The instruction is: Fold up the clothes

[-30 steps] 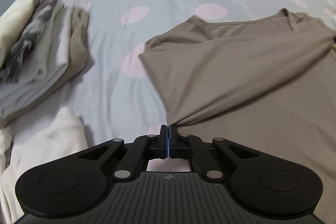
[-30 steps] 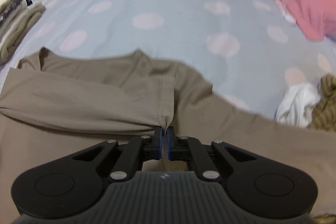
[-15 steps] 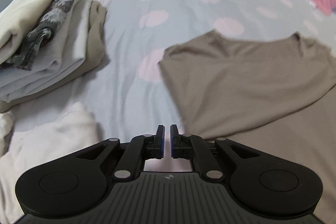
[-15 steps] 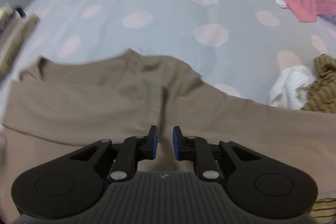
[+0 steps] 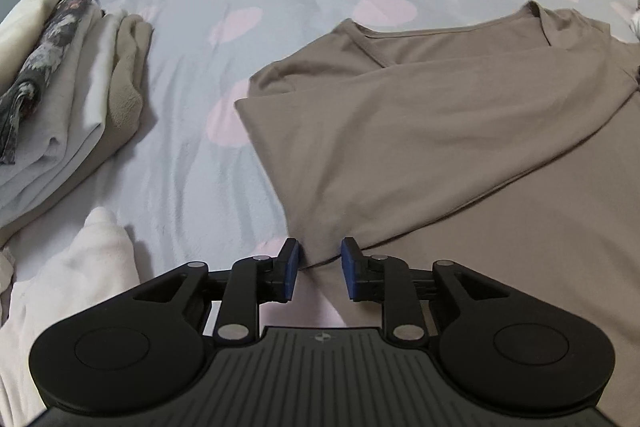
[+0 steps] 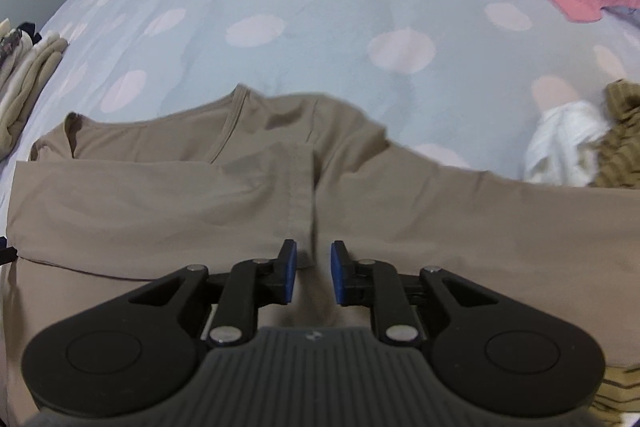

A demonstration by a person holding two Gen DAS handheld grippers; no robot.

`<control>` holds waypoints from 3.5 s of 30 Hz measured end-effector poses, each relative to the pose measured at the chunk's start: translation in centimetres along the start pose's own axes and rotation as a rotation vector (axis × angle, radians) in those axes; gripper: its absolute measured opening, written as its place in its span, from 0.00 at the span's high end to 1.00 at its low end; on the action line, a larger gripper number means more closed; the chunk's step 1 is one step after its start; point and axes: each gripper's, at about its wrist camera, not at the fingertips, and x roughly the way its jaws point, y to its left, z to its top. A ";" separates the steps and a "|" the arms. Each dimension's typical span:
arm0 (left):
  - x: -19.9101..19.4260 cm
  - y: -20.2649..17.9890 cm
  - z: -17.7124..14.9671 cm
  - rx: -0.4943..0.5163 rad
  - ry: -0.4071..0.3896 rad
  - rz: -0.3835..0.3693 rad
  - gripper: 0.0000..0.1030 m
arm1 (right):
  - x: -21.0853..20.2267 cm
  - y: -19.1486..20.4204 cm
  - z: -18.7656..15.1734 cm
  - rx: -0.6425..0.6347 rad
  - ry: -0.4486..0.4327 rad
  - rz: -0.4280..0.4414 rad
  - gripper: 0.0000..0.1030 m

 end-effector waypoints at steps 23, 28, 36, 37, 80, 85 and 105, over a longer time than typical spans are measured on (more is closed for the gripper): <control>-7.1 0.1 -1.3 -0.058 -0.125 0.028 0.59 | -16.7 -17.8 -8.4 0.501 -0.239 -0.243 0.62; -7.1 -0.2 -1.3 -0.069 -0.125 0.015 0.58 | -16.4 -19.7 -10.1 0.606 -0.231 -0.204 0.62; -6.7 -0.9 -1.5 -0.042 -0.115 0.024 0.58 | -17.5 -21.7 -10.5 0.720 -0.332 -0.199 0.46; -6.6 -1.0 -1.5 -0.040 -0.113 0.025 0.58 | -17.4 -21.8 -10.4 0.721 -0.338 -0.202 0.49; -4.9 -1.3 -0.9 -0.130 -0.076 -0.125 0.59 | -0.7 14.2 -5.5 -0.216 -0.036 0.191 0.93; -4.2 -2.1 -1.0 -0.107 -0.056 -0.123 0.59 | 0.4 14.5 -7.3 -0.237 0.000 0.194 0.69; -6.9 -13.2 -1.1 0.160 -0.179 -0.202 0.59 | -5.4 11.9 -12.6 -0.604 0.042 0.049 0.44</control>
